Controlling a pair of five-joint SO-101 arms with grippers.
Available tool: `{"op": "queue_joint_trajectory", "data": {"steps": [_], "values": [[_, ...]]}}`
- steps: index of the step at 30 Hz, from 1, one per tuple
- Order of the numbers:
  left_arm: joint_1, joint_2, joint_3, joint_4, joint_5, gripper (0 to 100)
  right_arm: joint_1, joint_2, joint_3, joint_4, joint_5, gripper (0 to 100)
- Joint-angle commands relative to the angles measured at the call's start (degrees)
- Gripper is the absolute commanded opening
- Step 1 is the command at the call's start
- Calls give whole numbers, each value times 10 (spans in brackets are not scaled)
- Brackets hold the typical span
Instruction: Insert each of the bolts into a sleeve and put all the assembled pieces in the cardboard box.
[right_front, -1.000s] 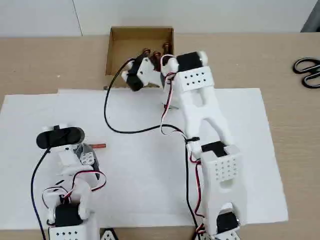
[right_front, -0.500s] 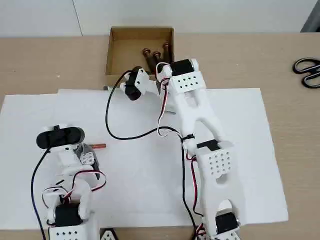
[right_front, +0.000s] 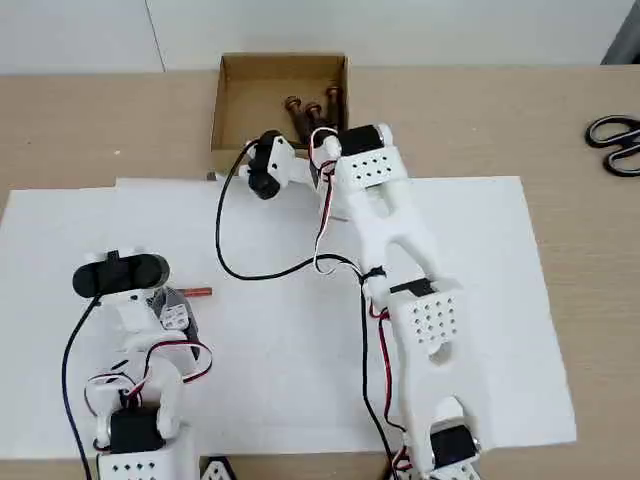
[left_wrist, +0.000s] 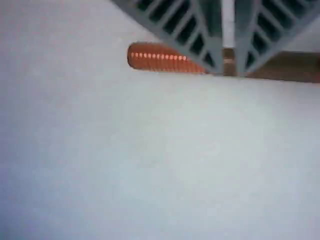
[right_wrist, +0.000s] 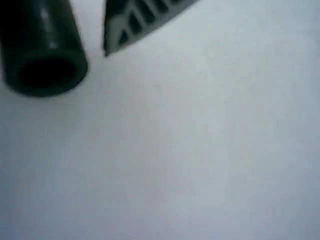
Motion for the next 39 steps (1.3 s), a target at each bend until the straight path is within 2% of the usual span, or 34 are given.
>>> {"op": "queue_joint_trajectory", "data": {"steps": [1, 8, 10, 13, 17, 21, 27, 32, 39], "values": [[-3, -6, -4, -5, 3, 6, 2, 18, 6, -1, 16, 141], [-3, -6, -4, -5, 3, 6, 3, 36, 6, -2, 22, 138], [-3, -6, -4, -5, 3, 6, 3, 36, 6, 0, 22, 103], [-3, -6, -4, -5, 3, 6, 2, 36, 6, 4, 21, 0], [-4, -6, -4, -5, 3, 6, 0, 8, -11, 44, 6, 4], [-4, -6, -4, -5, 3, 6, -2, -31, -45, 61, -50, 4], [-3, -6, -4, -5, 2, 6, 3, -113, -87, 138, -192, 3], [11, -6, -4, -7, -1, 6, 57, -203, -82, 144, -311, 3], [45, -6, -4, -8, -34, 6, 135, -307, 84, 144, -434, 3]]}}
